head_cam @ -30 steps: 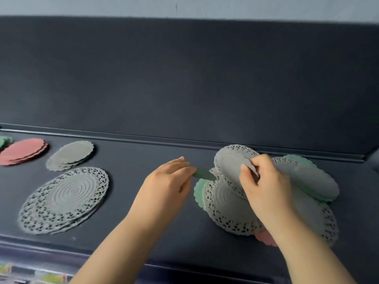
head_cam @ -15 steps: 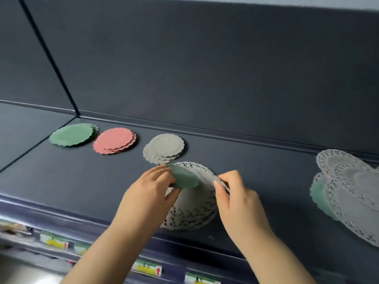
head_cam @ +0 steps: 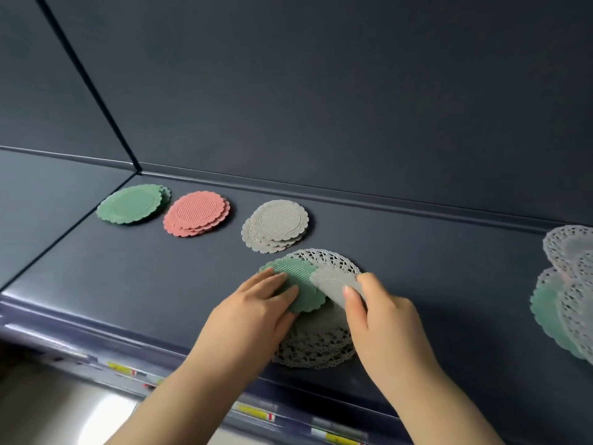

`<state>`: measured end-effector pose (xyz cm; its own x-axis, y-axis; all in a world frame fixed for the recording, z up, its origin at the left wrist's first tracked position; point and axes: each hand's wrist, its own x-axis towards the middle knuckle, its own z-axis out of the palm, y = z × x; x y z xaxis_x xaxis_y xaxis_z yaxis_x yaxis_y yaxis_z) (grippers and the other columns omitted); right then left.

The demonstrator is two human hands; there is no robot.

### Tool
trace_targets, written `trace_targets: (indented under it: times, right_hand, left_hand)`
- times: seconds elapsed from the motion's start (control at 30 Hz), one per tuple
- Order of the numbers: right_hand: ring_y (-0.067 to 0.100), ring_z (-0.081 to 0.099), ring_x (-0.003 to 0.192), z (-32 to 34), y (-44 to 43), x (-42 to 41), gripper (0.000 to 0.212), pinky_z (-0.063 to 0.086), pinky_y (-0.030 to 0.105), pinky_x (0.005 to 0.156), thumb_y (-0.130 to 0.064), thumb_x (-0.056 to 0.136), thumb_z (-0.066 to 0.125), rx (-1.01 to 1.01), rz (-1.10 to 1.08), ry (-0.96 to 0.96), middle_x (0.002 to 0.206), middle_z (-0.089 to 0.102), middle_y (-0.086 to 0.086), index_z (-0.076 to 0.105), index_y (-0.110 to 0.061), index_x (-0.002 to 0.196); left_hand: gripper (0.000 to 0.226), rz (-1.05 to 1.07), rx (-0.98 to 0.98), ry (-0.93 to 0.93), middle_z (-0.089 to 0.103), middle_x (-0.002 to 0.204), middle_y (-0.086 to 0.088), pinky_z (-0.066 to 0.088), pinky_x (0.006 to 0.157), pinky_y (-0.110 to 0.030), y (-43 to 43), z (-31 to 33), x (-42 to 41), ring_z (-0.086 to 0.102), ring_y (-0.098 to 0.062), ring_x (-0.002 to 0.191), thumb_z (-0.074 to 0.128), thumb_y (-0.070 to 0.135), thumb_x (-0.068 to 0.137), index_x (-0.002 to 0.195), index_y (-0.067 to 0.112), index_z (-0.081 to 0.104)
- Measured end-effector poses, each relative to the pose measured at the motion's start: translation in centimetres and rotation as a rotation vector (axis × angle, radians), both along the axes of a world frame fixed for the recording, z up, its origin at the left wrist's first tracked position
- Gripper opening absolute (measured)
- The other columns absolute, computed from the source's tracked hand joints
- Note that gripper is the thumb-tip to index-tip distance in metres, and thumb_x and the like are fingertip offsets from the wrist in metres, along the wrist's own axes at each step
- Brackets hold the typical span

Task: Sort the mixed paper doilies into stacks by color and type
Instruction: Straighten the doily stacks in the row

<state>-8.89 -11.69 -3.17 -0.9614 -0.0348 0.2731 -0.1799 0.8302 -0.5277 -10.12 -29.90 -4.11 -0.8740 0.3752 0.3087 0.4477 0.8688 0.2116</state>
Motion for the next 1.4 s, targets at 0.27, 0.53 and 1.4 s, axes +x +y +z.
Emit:
trace_targets:
  times: [0.27,0.53,1.4]
  right_hand:
    - [0.010,0.048,0.053,2.1,0.1,-3.8,0.014,0.035,0.013,0.050,-0.025,0.088,0.054,-0.361,-0.023,0.127,0.063,0.061,-0.002,0.067,-0.024,0.093]
    - [0.008,0.056,0.105,1.8,-9.8,-12.5,0.026,0.037,0.010,0.089,-0.015,0.091,0.052,-0.137,0.005,0.093,0.117,0.064,0.002,0.064,-0.017,0.115]
    - [0.021,0.045,0.067,-1.6,-20.7,-16.8,0.024,0.028,0.022,0.043,-0.008,0.085,0.044,0.671,-0.533,-0.328,0.091,0.061,0.005,0.042,-0.010,0.109]
  left_hand:
    - [0.027,-0.003,0.092,0.087,0.071,0.103,-0.004,0.052,0.088,-0.041,-2.2,1.2,-1.8,0.062,-0.025,0.109,0.062,0.025,0.081,0.099,0.009,0.074]
    - [0.027,-0.013,0.144,0.197,0.071,0.101,-0.002,0.049,0.088,-0.034,-11.4,1.6,-7.2,0.063,-0.023,0.107,0.059,0.026,0.083,0.097,0.009,0.074]
    - [0.050,0.064,-0.397,-0.148,0.037,0.137,0.003,0.033,0.103,-0.036,-28.3,0.3,-18.1,0.032,-0.019,0.130,0.027,0.051,0.095,0.138,0.024,0.032]
